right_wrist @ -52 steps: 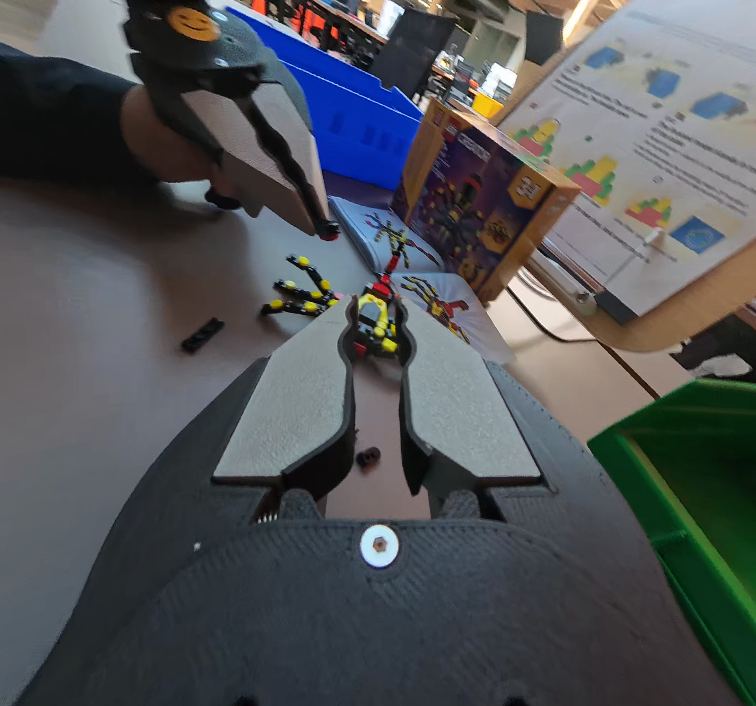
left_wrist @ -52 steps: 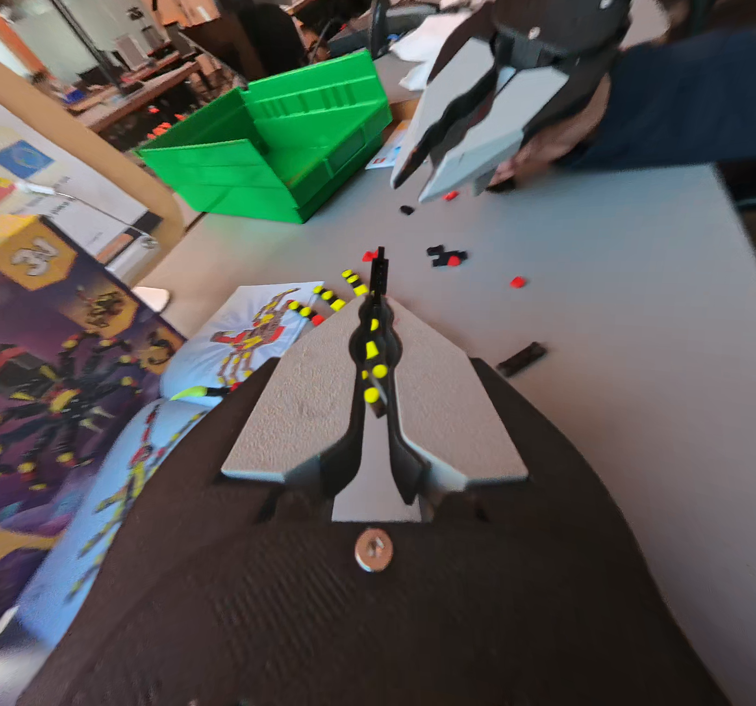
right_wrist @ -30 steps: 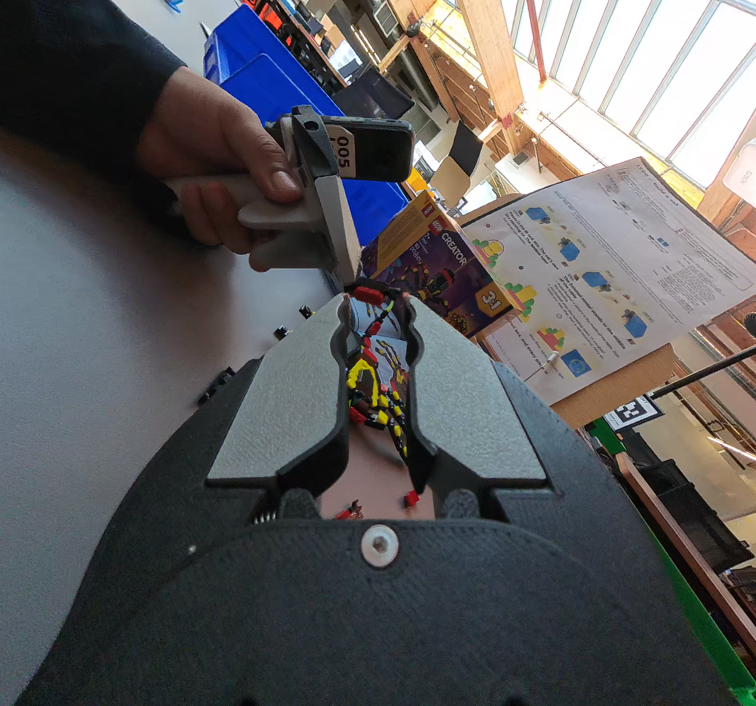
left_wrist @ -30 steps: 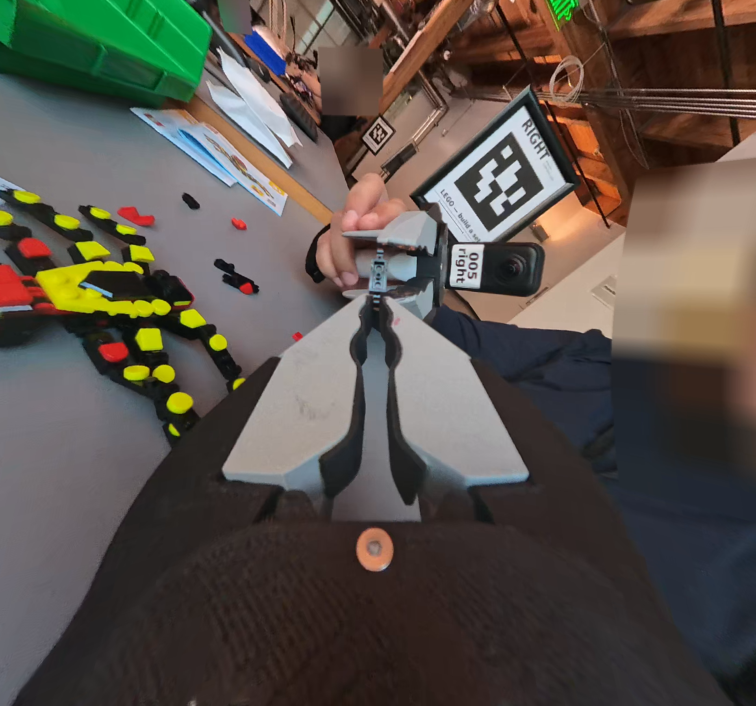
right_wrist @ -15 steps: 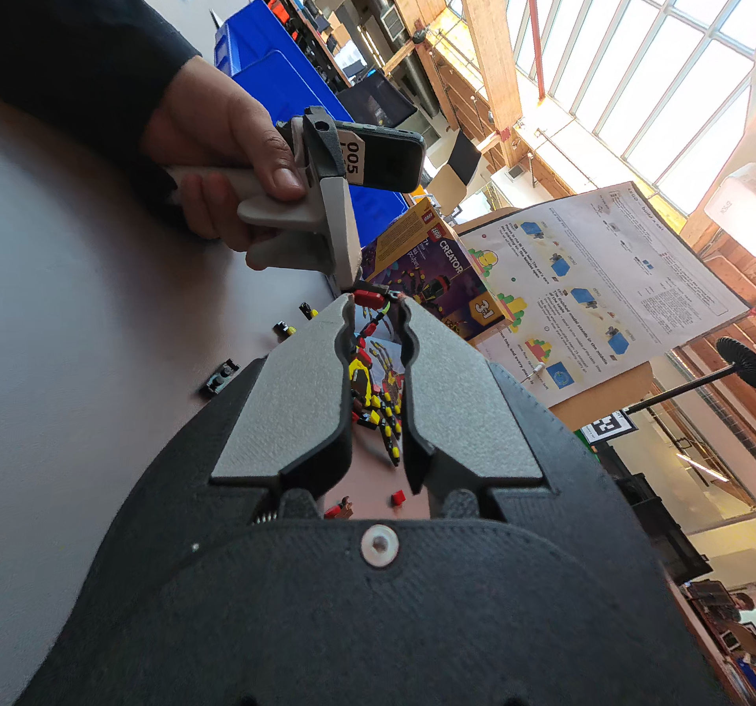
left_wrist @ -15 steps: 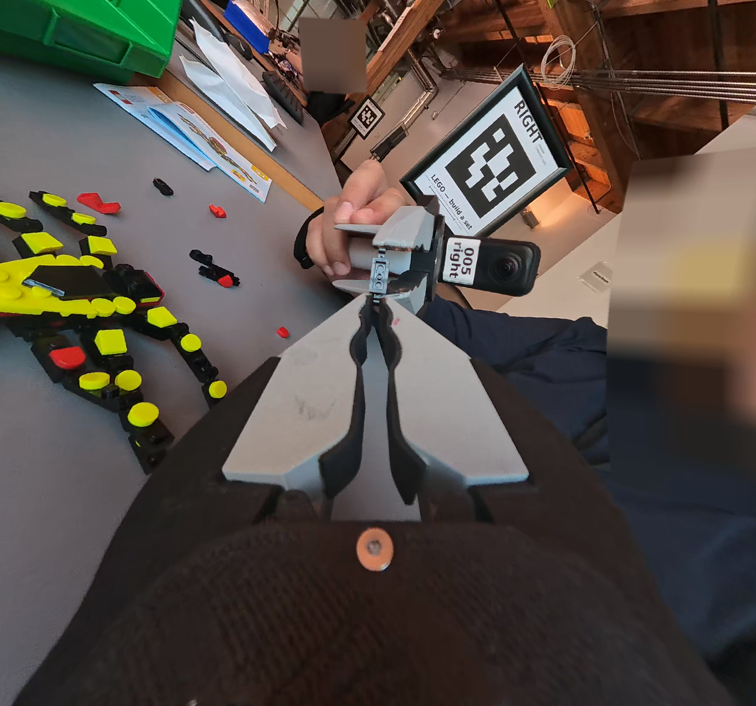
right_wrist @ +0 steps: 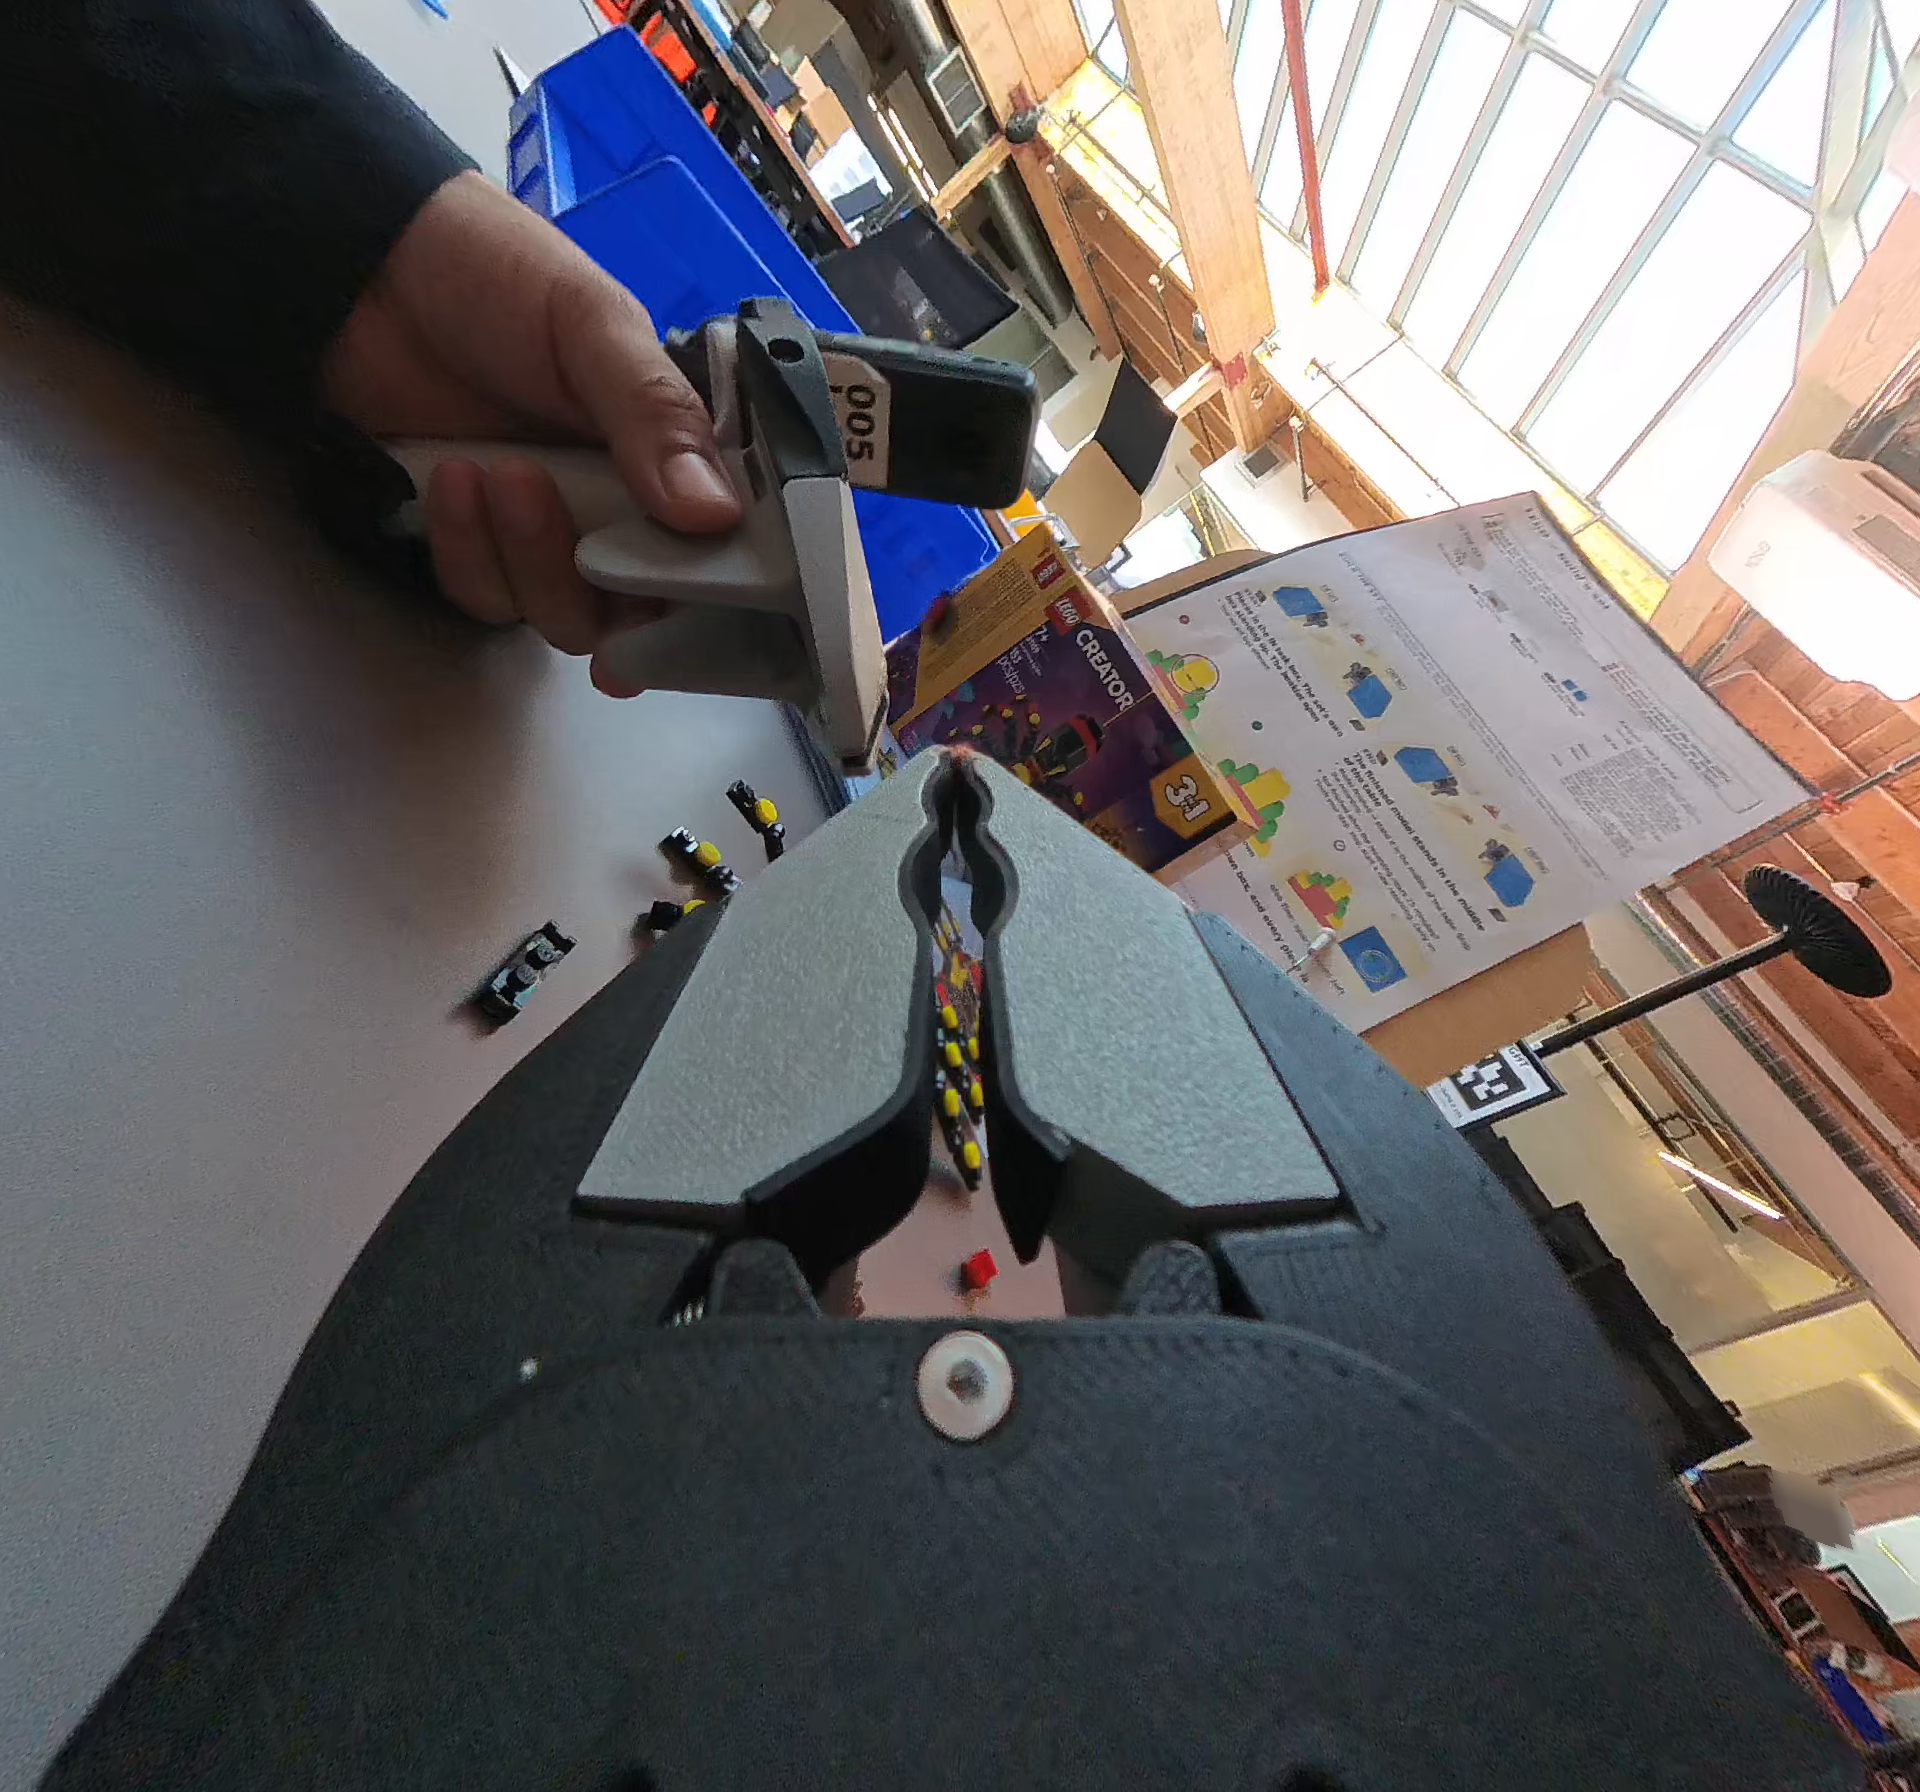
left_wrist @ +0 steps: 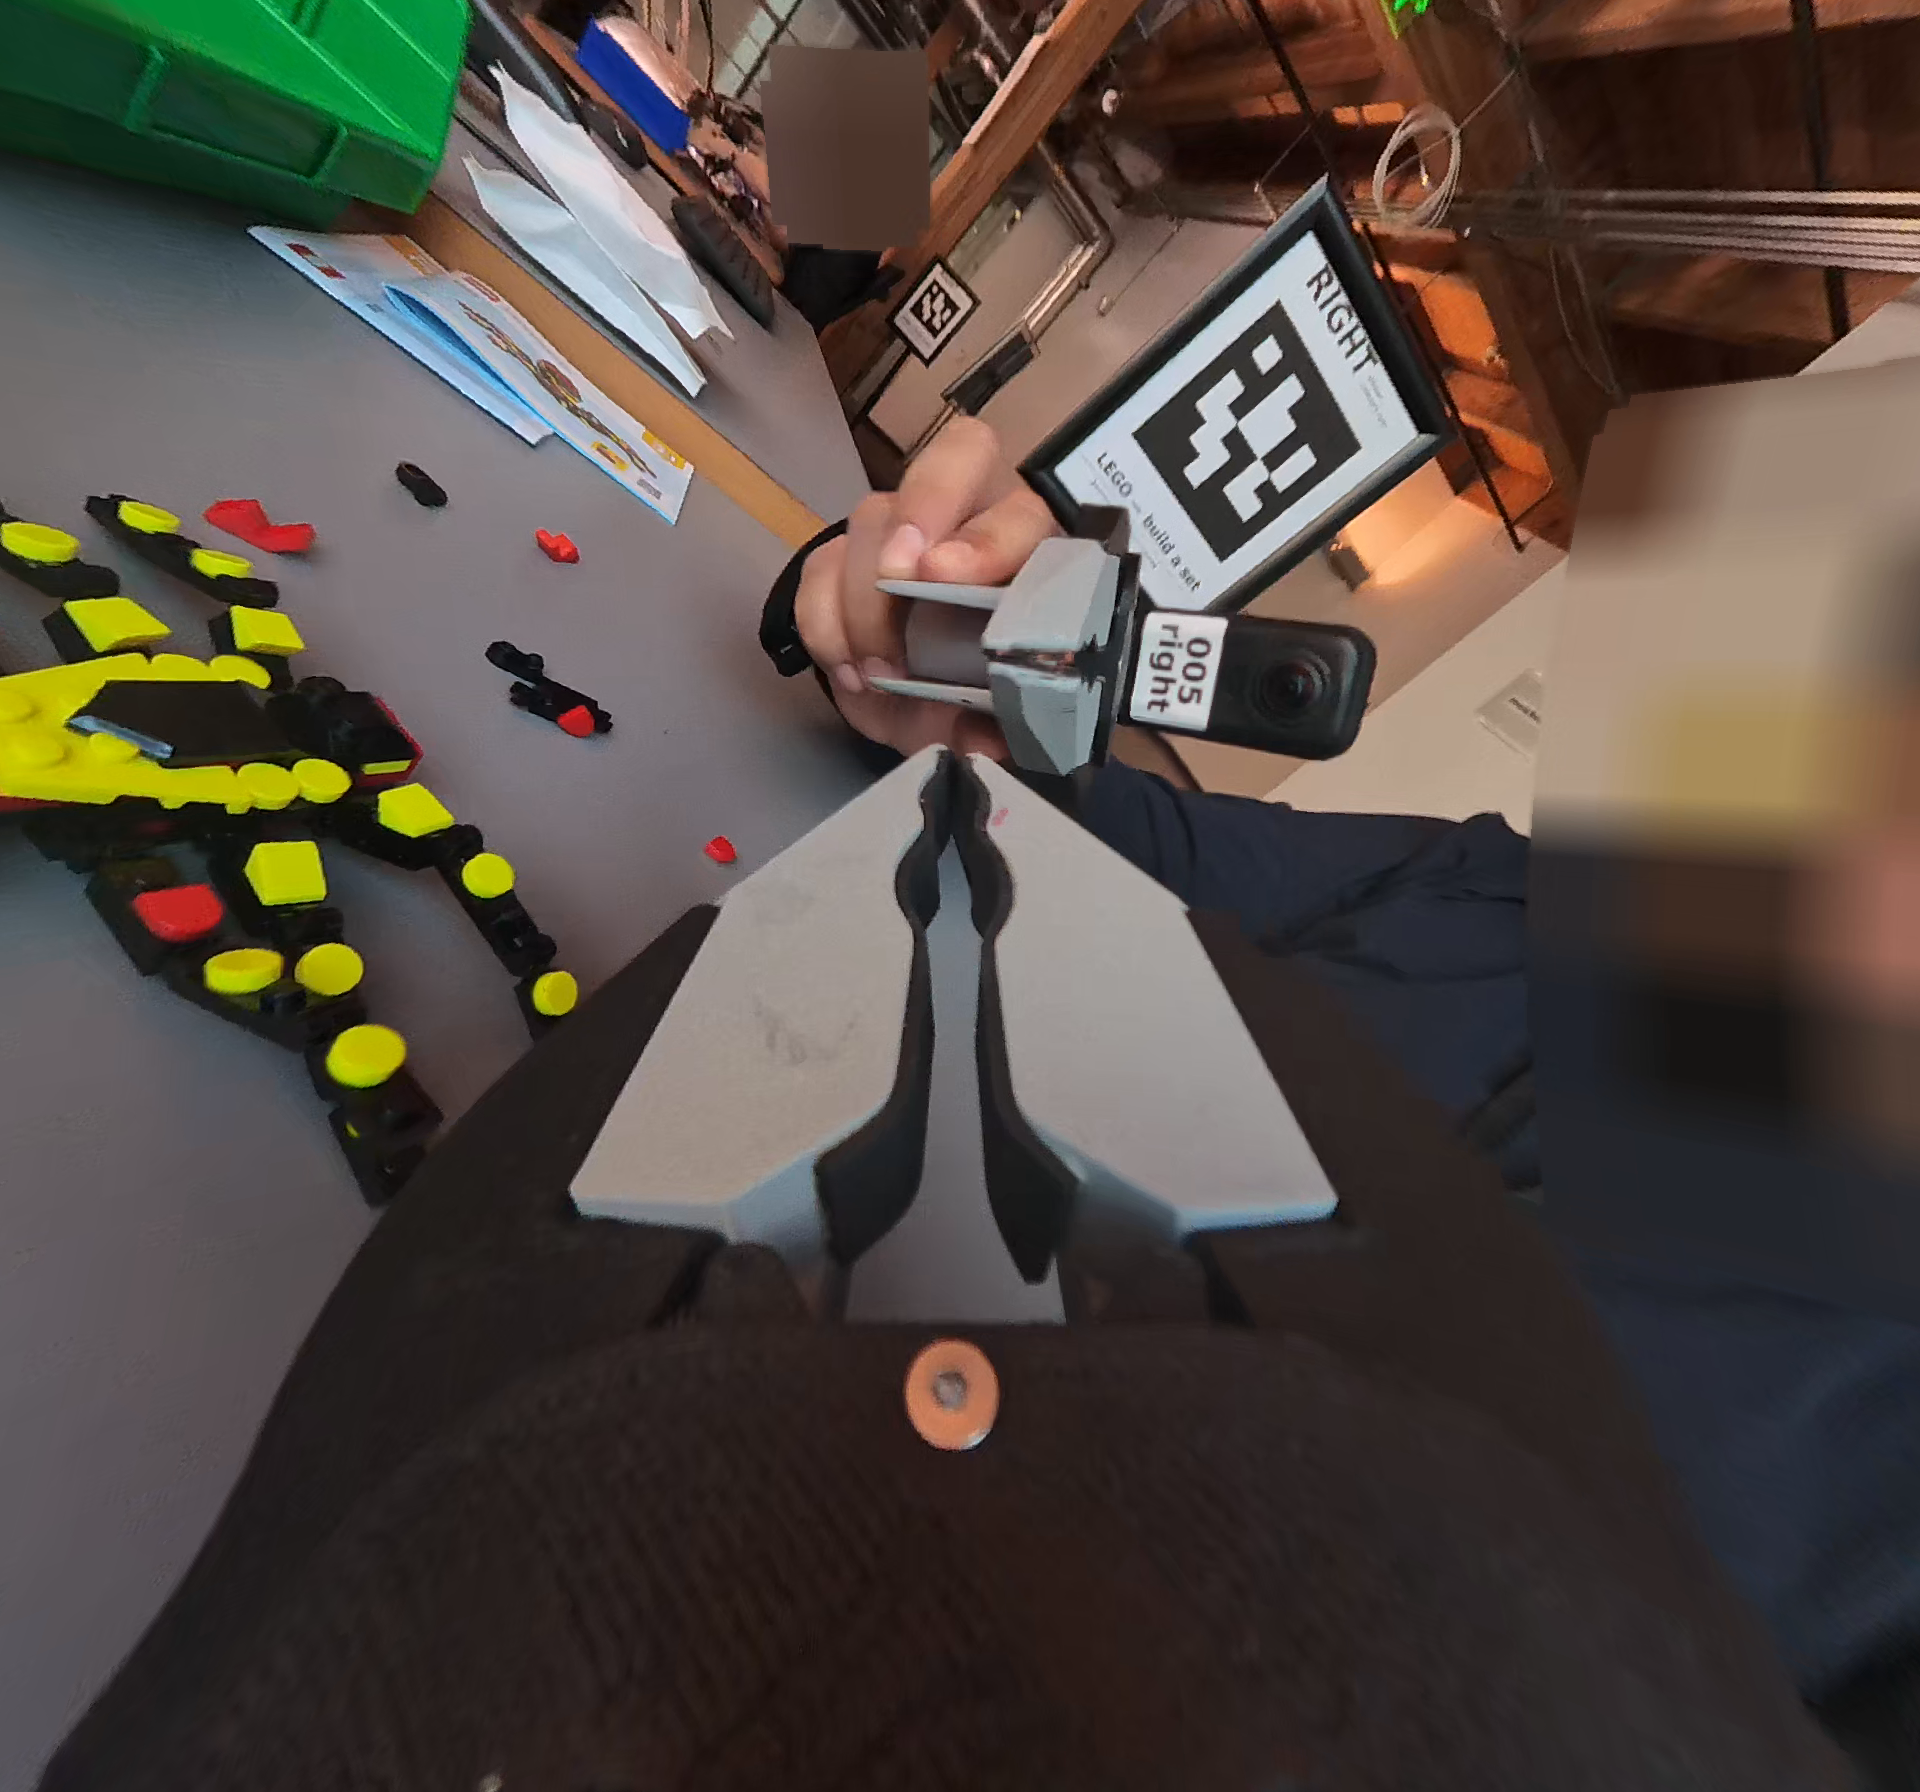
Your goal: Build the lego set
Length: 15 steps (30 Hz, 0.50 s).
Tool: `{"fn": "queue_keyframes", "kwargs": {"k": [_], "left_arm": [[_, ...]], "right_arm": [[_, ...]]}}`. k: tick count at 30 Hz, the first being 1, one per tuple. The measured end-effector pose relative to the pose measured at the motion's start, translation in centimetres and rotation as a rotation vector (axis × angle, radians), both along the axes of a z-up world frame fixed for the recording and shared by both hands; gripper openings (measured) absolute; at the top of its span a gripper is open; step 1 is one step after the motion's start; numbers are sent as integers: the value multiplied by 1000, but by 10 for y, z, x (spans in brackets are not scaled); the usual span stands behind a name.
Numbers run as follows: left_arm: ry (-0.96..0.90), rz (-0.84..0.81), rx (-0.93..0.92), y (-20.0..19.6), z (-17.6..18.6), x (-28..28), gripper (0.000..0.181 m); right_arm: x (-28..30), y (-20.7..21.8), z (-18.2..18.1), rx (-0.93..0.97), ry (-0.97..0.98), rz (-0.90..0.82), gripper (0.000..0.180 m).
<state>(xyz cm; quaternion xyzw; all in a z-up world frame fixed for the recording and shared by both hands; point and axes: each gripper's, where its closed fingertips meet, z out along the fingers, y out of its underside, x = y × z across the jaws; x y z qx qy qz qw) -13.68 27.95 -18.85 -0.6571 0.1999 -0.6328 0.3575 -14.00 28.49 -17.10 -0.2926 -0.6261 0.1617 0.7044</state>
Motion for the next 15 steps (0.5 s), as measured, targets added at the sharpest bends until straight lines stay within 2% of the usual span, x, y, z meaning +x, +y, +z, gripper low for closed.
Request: {"fn": "queue_keyframes", "kwargs": {"k": [4, 15], "left_arm": [[11, -3, 4, -1, -1, 2, 0], [14, 4, -4, 0, -2, 2, 0]], "right_arm": [[-5, 5, -13, -14, -58, -15, 0], [-5, 17, -17, -57, -70, -55, 0]]}}
